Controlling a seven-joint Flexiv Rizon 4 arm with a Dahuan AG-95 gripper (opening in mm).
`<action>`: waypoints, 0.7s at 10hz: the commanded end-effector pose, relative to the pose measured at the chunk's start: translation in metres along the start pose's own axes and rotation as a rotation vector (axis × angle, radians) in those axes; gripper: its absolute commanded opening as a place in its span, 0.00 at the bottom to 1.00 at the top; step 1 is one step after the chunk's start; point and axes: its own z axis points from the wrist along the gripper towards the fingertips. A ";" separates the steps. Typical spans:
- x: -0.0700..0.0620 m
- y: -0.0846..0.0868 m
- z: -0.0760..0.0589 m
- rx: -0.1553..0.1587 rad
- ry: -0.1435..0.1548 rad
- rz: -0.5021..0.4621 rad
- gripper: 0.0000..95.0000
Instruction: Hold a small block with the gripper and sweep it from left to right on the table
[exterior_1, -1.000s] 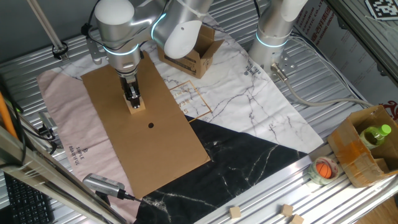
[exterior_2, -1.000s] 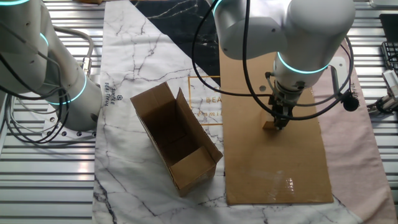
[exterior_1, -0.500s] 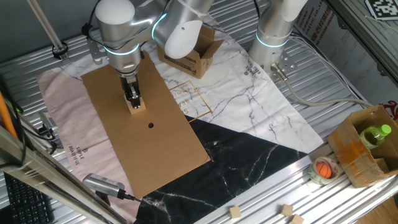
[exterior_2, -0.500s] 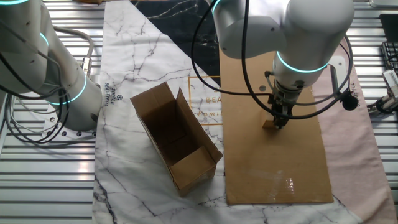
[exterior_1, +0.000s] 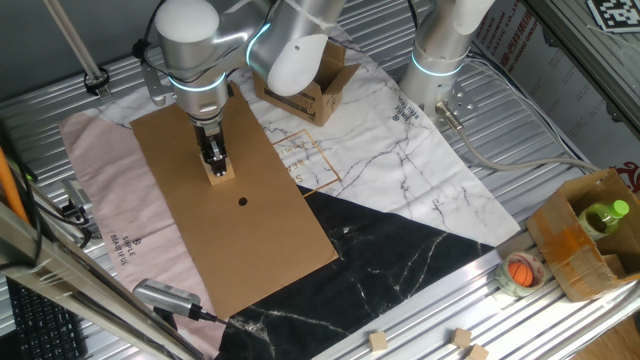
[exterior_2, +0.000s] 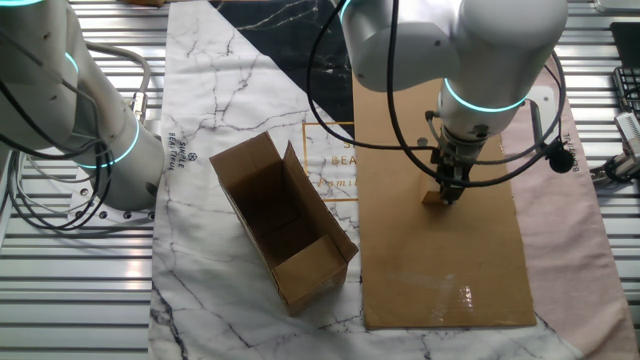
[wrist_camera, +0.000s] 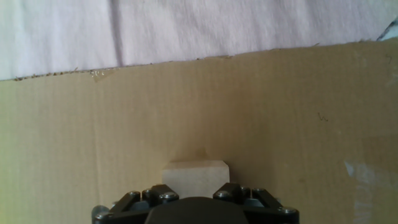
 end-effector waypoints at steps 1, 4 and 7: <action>0.000 0.001 0.000 -0.002 0.001 0.002 0.40; 0.000 0.002 0.000 -0.001 -0.001 0.005 0.40; 0.000 0.004 0.000 -0.001 -0.003 0.005 0.40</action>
